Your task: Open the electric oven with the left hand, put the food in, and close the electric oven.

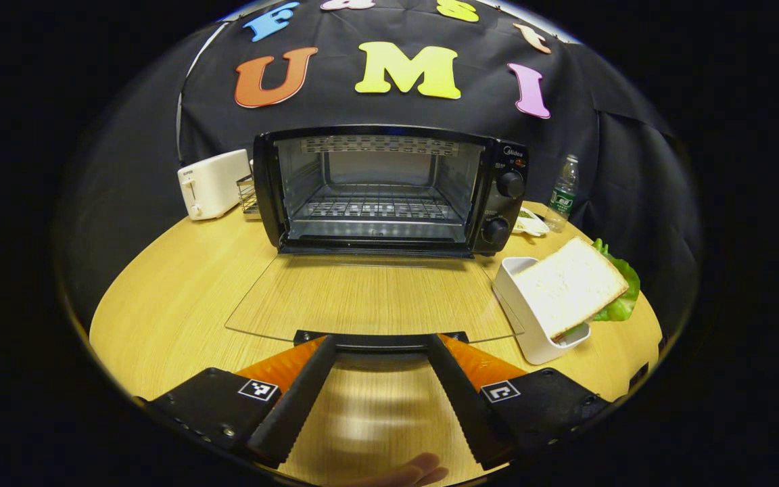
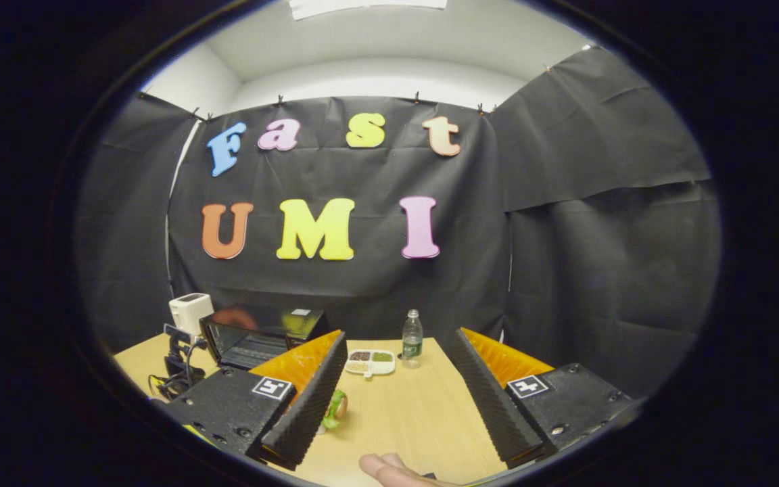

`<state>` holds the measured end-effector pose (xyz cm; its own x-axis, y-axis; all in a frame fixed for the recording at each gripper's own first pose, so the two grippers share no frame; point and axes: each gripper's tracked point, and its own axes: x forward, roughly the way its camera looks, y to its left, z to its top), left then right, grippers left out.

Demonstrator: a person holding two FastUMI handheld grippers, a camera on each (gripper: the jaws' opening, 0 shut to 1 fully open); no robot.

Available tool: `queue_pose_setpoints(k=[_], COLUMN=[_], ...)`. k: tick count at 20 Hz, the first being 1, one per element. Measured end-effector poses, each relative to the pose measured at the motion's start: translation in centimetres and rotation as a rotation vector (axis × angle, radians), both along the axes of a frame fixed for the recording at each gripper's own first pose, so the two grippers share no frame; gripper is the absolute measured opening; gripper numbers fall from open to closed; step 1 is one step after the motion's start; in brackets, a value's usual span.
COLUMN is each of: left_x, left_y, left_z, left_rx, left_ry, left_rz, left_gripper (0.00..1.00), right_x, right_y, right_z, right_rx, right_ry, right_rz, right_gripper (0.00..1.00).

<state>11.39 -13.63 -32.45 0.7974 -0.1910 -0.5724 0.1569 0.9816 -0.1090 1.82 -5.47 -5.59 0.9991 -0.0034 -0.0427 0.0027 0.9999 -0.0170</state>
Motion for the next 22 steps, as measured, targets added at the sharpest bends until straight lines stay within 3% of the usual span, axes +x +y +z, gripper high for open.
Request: queue_pose_setpoints(k=[1, 2, 3, 5, 6, 9, 10, 11, 12, 13, 14, 19, 20, 21, 22], left_x=[-0.3, -0.5, -0.7, -1.6, -1.9, -3.1, -3.6, -4.1, -4.6, -4.9, -5.4, -7.4, -7.6, -7.7, -7.8], left_y=[0.3, 0.6, 1.0, 1.2, 1.5, 2.9, 3.4, 3.9, 4.4, 4.7, 5.1, 6.8, 7.1, 7.3, 7.4], left_z=[0.7, 2.0, 3.5, 6.7, 8.6, 13.9, 15.4, 16.7, 18.3, 19.7, 21.2, 27.4, 28.5, 29.2, 29.8], left_rx=[-0.005, -0.009, -0.010, -0.025, -0.031, -0.049, -0.060, -0.071, -0.082, -0.087, -0.088, -0.098, -0.101, -0.100, -0.091], left_ry=[-0.008, -0.037, -0.072, -0.134, -0.168, -0.263, -0.281, -0.305, -0.332, -0.360, -0.388, -0.542, -0.574, -0.601, -0.617], left_rz=[0.001, 0.004, 0.008, 0.007, 0.006, 0.032, 0.040, 0.050, 0.060, 0.063, 0.063, 0.070, 0.076, 0.078, 0.076], left_gripper=[0.93, 0.93, 0.93, 0.93, 0.93, 0.93, 0.93, 0.93, 0.93, 0.93, 0.93, 0.93, 0.92, 0.92, 0.92], right_x=[0.3, 0.6, 1.1, 2.1, 2.6, 4.7, 5.3, 5.9, 6.6, 7.3, 8.1, 11.7, 12.4, 13.0, 13.7], right_y=[-0.1, -0.2, -0.2, -0.1, -0.1, 0.1, 0.2, 0.5, 0.7, 0.7, 1.0, 3.1, 3.5, 3.8, 4.4], right_z=[0.0, 0.0, -0.2, -0.4, -0.4, -1.0, -1.3, -1.8, -2.3, -3.2, -3.8, -9.3, -10.4, -11.9, -13.2], right_rx=[-0.004, -0.009, -0.014, -0.019, -0.018, -0.019, -0.024, -0.025, -0.029, -0.034, -0.034, 0.030, 0.048, 0.067, 0.090], right_ry=[0.004, 0.013, 0.026, 0.057, 0.074, 0.125, 0.145, 0.165, 0.191, 0.221, 0.253, 0.450, 0.487, 0.530, 0.572], right_rz=[-0.002, -0.005, -0.004, 0.009, 0.017, 0.049, 0.062, 0.080, 0.095, 0.106, 0.124, 0.228, 0.250, 0.274, 0.298], right_gripper=[1.00, 0.90, 1.00, 1.00, 0.91, 0.91, 1.00, 0.91, 1.00, 0.91, 1.00, 1.00, 0.91, 1.00, 1.00])
